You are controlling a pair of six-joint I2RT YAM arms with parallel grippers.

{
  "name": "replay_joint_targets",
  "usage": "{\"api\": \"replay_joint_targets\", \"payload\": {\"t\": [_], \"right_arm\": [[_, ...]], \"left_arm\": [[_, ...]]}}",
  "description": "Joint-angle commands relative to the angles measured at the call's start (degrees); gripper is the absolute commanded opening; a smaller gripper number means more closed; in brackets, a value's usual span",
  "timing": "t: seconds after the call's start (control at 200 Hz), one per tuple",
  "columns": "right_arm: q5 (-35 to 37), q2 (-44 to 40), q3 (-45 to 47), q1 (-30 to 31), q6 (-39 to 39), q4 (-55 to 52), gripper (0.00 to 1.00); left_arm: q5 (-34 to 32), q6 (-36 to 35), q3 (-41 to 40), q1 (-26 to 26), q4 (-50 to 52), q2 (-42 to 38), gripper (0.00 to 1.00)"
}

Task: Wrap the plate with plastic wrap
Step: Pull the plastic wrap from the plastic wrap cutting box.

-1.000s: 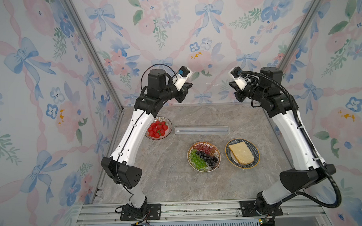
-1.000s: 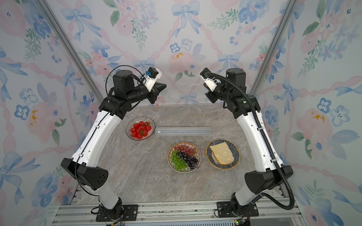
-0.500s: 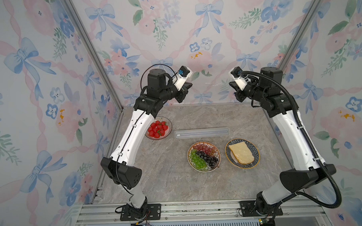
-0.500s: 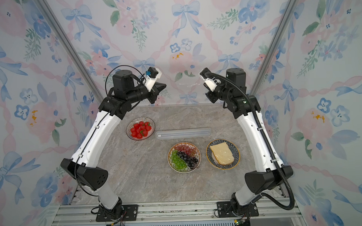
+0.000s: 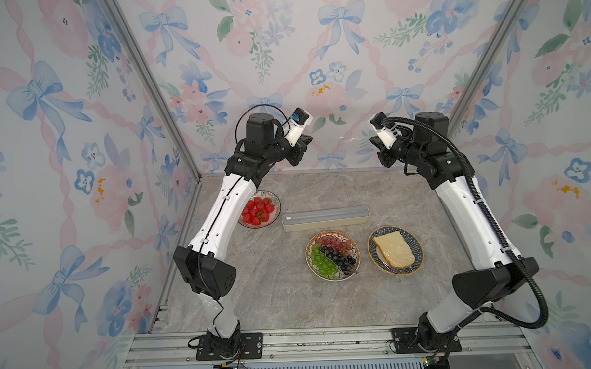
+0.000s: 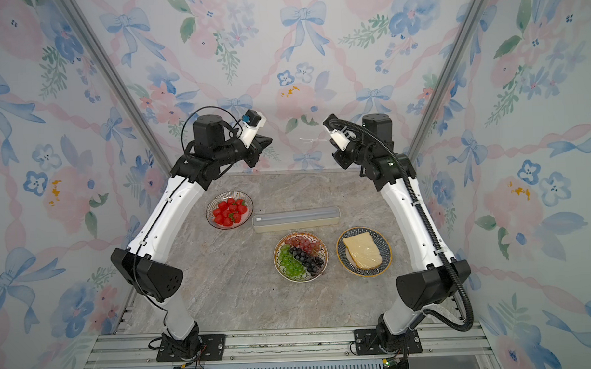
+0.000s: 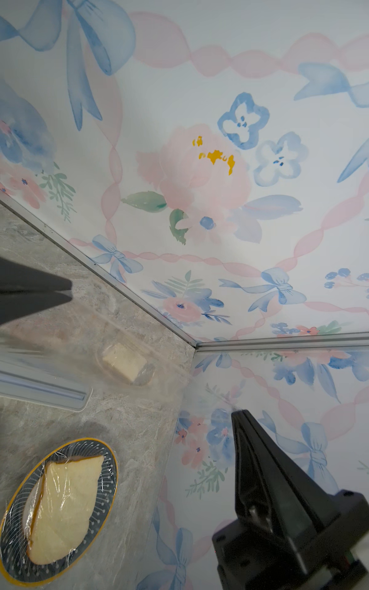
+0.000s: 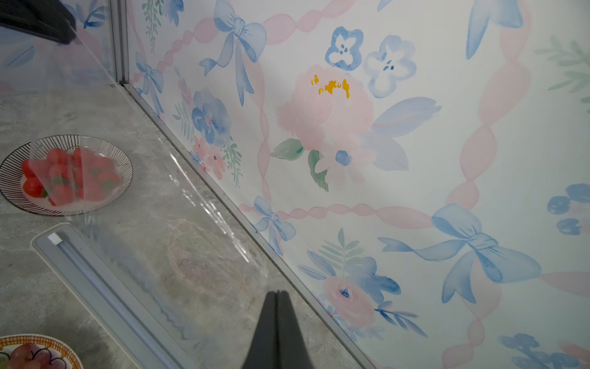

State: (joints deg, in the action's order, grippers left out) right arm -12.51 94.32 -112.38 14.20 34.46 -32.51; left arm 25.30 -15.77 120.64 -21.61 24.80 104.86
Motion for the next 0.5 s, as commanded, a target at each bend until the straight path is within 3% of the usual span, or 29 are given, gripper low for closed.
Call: {"api": "replay_joint_targets", "payload": {"t": [0.0, 0.205, 0.495], "right_arm": [[1.7, -1.7, 1.7, 0.5, -1.2, 2.3, 0.0], [3.0, -8.9, 9.2, 3.2, -2.0, 2.0, 0.0], [15.2, -27.8, 33.6, 13.5, -11.1, -0.3, 0.0]], "left_arm": [[-1.1, 1.0, -0.7, 0.5, -1.9, -1.6, 0.0], [-4.6, 0.8, -12.5, -1.5, -1.9, -11.5, 0.0], [-11.0, 5.0, -40.2, -10.5, -2.1, -29.9, 0.0]]}}
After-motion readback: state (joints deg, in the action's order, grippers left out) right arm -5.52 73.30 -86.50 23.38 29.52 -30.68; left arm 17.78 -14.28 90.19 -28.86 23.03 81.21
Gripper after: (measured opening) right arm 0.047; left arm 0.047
